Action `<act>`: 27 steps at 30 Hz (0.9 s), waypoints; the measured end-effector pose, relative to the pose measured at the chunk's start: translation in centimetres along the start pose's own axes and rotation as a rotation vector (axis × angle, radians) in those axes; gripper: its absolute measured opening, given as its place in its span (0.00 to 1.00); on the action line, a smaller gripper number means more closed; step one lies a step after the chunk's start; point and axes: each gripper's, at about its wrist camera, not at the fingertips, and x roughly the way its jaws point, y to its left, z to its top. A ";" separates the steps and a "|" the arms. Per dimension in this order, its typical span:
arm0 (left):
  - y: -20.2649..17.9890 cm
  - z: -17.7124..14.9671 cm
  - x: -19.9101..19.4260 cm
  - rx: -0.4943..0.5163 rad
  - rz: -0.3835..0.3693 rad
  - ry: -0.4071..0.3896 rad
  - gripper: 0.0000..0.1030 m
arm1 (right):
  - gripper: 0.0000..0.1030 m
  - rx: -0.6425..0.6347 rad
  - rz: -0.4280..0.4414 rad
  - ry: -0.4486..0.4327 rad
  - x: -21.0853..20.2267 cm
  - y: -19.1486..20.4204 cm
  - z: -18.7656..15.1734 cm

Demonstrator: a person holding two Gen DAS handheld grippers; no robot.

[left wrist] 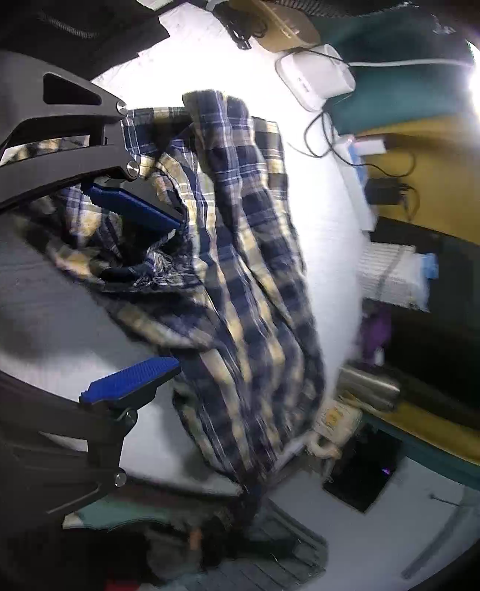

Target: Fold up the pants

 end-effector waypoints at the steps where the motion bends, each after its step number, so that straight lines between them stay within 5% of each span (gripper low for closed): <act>1: 0.0 -0.1 0.5 0.002 0.023 0.002 0.61 | 0.55 0.013 0.015 -0.007 0.1 -0.3 0.1; 3: 0.2 -0.4 1.5 -0.006 0.042 0.018 0.13 | 0.54 0.028 0.043 -0.016 0.4 -0.6 0.1; 4: 0.3 -0.6 1.5 -0.005 0.039 0.020 0.10 | 0.43 0.028 0.056 -0.016 0.5 -0.5 0.1; 5: 0.0 -0.8 1.1 0.016 0.048 0.001 0.07 | 0.18 0.022 0.068 -0.003 0.9 -0.4 0.0; 8: -1.5 -1.7 -1.4 0.078 0.099 -0.051 0.05 | 0.06 -0.012 0.053 0.006 1.1 0.5 -0.6; 13: -3.0 -4.5 -5.0 0.085 0.120 -0.078 0.04 | 0.06 -0.098 -0.011 -0.020 -2.1 1.5 -2.0; 16: -3.7 -7.4 -4.8 0.042 0.161 -0.052 0.04 | 0.06 -0.126 -0.042 0.017 -3.2 1.5 -4.3; 20: -3.9 -11.2 -3.1 -0.010 0.125 0.043 0.04 | 0.06 -0.120 -0.061 0.089 -3.0 0.9 -7.8; 27: -3.3 -12.2 -6.5 0.009 0.085 0.064 0.06 | 0.06 -0.149 -0.103 0.077 -3.7 1.3 -9.0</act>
